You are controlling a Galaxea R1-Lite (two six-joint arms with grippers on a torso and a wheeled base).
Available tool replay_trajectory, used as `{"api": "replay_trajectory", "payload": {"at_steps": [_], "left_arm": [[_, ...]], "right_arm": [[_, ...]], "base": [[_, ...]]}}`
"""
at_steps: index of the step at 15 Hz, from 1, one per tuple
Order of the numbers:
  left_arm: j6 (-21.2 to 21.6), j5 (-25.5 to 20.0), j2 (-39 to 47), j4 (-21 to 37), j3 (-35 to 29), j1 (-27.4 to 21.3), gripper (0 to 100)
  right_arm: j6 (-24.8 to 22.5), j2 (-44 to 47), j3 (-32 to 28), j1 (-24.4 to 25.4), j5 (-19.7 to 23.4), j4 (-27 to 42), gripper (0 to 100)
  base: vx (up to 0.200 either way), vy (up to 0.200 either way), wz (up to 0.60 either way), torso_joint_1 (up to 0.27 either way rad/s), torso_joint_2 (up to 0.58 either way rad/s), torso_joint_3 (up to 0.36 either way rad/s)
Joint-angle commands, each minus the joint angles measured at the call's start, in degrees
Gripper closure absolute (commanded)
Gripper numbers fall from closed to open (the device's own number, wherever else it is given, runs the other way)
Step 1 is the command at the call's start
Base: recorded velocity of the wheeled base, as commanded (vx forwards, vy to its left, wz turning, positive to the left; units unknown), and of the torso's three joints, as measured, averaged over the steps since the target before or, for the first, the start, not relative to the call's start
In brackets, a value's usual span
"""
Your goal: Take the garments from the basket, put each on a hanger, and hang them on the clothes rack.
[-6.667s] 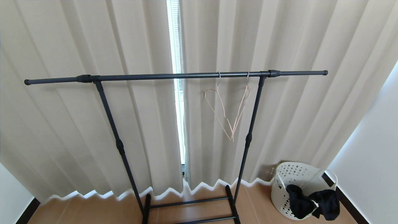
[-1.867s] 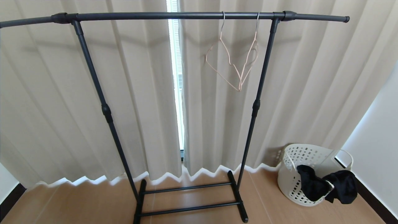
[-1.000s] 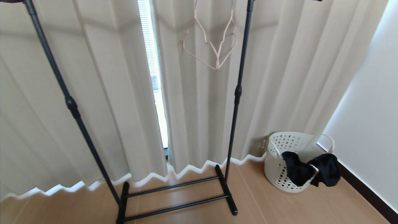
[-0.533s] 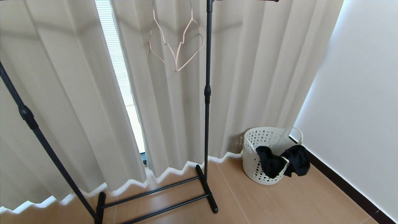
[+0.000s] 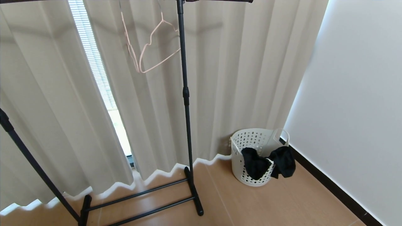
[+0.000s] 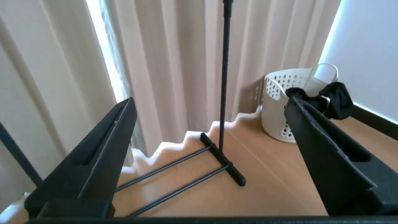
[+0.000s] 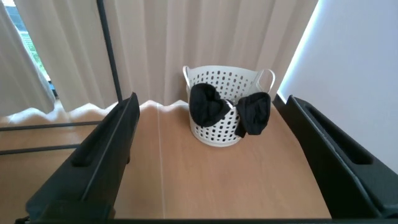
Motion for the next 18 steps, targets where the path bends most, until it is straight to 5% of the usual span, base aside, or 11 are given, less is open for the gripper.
{"api": "replay_trajectory", "payload": {"at_steps": [1, 10, 18], "left_arm": [[-0.01, 0.01, 0.07, 0.02, 0.0, 0.0, 0], [-0.01, 0.01, 0.07, 0.02, 0.0, 0.0, 0], [-0.01, 0.01, 0.07, 0.02, 0.0, 0.0, 0]], "right_arm": [[0.03, -0.02, -0.01, 0.01, 0.02, -0.01, 0], [0.03, -0.02, -0.01, 0.01, 0.02, -0.01, 0], [0.03, -0.02, -0.01, 0.01, 0.02, -0.01, 0]], "base": [[0.2, -0.2, 0.0, -0.002, 0.0, 0.002], [0.2, 0.0, 0.0, 0.003, 0.0, 0.001], [0.05, -0.175, 0.0, 0.004, 0.0, 0.003]]}}
